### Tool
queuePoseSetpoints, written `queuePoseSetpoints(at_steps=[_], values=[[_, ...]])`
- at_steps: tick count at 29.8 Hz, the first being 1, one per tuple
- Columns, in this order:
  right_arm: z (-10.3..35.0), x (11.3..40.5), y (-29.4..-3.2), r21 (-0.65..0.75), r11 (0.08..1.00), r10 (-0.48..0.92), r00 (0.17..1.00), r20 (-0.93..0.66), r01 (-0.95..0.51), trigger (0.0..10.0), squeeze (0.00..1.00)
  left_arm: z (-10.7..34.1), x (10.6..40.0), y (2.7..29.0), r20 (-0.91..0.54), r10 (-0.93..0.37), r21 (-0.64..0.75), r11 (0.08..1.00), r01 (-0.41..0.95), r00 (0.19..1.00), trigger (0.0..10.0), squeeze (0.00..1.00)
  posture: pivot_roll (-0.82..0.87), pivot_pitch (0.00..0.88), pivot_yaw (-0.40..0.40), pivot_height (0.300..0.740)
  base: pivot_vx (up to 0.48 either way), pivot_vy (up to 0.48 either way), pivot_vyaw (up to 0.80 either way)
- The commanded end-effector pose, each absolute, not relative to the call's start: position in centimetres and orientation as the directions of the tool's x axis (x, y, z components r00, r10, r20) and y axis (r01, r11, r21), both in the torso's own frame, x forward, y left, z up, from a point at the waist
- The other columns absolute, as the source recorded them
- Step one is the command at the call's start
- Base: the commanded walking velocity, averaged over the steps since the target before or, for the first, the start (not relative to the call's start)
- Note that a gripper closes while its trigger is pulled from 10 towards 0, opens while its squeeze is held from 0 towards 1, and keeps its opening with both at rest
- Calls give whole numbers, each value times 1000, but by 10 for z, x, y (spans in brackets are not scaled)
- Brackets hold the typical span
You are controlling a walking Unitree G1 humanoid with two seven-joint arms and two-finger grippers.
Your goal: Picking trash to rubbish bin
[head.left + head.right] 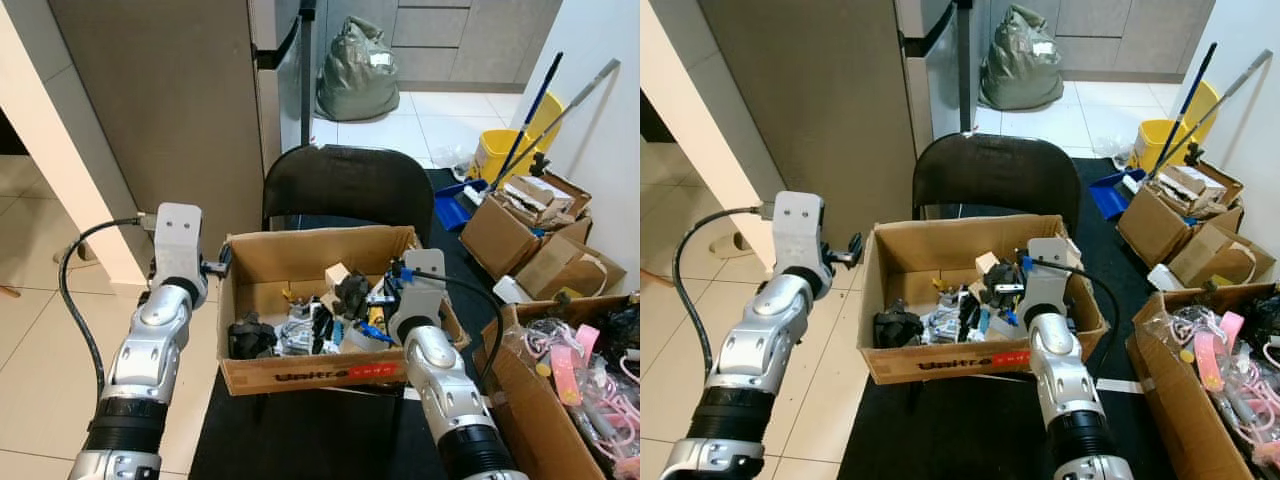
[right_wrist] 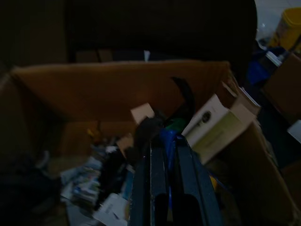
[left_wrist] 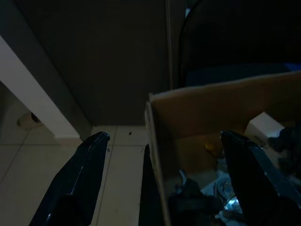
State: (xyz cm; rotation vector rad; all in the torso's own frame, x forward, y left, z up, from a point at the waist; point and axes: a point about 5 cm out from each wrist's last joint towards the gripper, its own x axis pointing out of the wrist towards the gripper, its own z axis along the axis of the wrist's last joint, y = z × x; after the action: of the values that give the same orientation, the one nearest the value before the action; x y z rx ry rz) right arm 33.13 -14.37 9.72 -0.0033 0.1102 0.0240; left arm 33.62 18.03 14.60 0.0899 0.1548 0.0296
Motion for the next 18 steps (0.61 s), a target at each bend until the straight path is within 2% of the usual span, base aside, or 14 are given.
queuePoseSetpoints(at_steps=[1,4,9,15,18], values=[[89,328,-146,-3,1000,17,990,-137,-17,10000,0,134,332,183,-194,29,98,995,-10,981,10000,0,36,103,34,740,0,0,0],[88,328,-146,-2,1000,15,990,-140,-15,10000,0,132,332,182,-207,18,89,996,1,978,10000,0,36,103,34,740,0,0,0],[81,324,-154,21,999,-30,988,-154,34,10000,0,128,325,170,-218,-105,59,991,121,970,10000,0,38,108,34,740,0,0,0],[80,321,-155,60,997,-30,989,-146,39,10000,0,126,320,155,-235,-235,90,961,262,943,10000,0,36,113,38,740,0,0,0],[80,321,-155,67,997,-30,990,-139,40,10000,0,126,320,153,-235,-241,95,959,268,942,10000,0,38,115,38,740,0,0,0]])
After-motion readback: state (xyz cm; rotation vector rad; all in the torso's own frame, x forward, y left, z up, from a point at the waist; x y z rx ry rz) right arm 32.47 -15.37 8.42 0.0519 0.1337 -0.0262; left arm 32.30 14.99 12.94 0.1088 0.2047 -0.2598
